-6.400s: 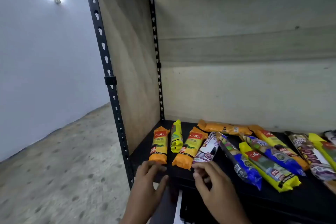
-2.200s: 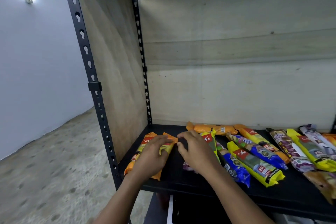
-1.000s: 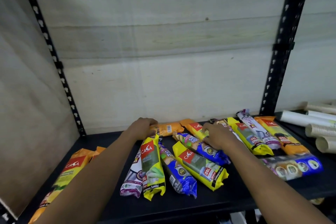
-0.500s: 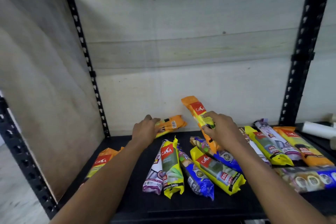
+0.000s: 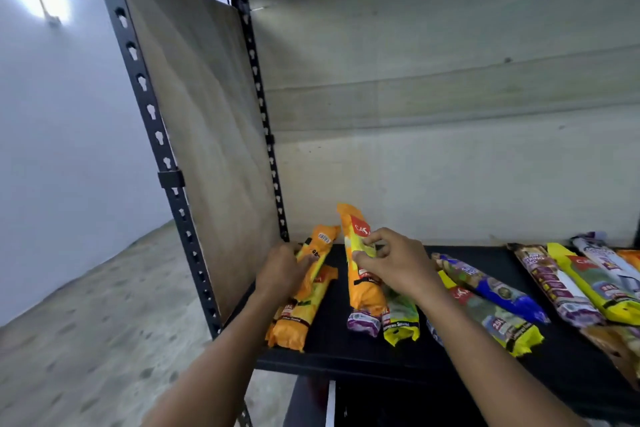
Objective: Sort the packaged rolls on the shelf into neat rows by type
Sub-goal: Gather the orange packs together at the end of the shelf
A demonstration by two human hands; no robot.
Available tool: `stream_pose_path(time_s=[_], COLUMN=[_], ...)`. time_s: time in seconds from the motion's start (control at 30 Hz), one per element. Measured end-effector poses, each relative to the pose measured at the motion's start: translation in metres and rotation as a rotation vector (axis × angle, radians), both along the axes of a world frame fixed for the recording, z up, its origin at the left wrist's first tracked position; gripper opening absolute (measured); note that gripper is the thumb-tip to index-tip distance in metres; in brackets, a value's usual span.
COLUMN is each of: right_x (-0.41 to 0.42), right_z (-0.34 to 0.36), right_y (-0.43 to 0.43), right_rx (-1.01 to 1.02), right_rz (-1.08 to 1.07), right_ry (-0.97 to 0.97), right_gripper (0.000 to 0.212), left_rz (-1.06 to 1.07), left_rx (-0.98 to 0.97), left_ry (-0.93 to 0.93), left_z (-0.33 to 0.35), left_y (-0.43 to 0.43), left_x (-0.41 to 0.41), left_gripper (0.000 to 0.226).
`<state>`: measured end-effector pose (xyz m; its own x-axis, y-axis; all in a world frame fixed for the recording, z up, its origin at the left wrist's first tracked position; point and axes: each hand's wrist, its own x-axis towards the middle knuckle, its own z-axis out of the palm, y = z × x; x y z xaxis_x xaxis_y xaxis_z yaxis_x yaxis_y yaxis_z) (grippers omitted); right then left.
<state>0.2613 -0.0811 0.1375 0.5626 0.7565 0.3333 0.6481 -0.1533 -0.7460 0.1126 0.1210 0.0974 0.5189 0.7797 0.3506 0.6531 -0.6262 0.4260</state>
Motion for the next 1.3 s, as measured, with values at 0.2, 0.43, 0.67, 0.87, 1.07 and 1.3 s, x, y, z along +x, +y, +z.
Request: stream_pose_path(time_s=[0.2,0.43,0.67,0.87,1.07,1.3], right_x=[-0.039,-0.064,-0.077,-0.086,-0.091,-0.074], right_z=[-0.036,-0.053,-0.062,-0.071,-0.073,-0.064], right_y=[0.027,0.046,0.055,0.061,0.065,0.045], right_rx=[-0.151,-0.243,-0.259,-0.320,-0.372,-0.319], right_rz=[-0.005,-0.053,-0.085,-0.137,-0.185,-0.093], right_ry=[-0.027,-0.069,-0.209,-0.346,-0.385,-0.361], right_gripper=[0.039,0.034,0.035,0.044,0.050,0.046], left_rz=[0.093,0.177,0.168,0.179,0.173,0.181], left_rx=[-0.076,-0.131,-0.130,-0.087,-0.050,0.023], left_ry=[-0.035,-0.056,-0.084,0.008,0.068,0.106], left_z=[-0.003,-0.014,-0.020,-0.022,-0.025,-0.023], left_y=[-0.017,-0.028,-0.033,-0.034,-0.029,-0.037], left_x=[-0.044,-0.063,-0.065,-0.064,-0.065,-0.057], left_gripper=[0.043,0.045,0.059,0.051,0.052,0.054])
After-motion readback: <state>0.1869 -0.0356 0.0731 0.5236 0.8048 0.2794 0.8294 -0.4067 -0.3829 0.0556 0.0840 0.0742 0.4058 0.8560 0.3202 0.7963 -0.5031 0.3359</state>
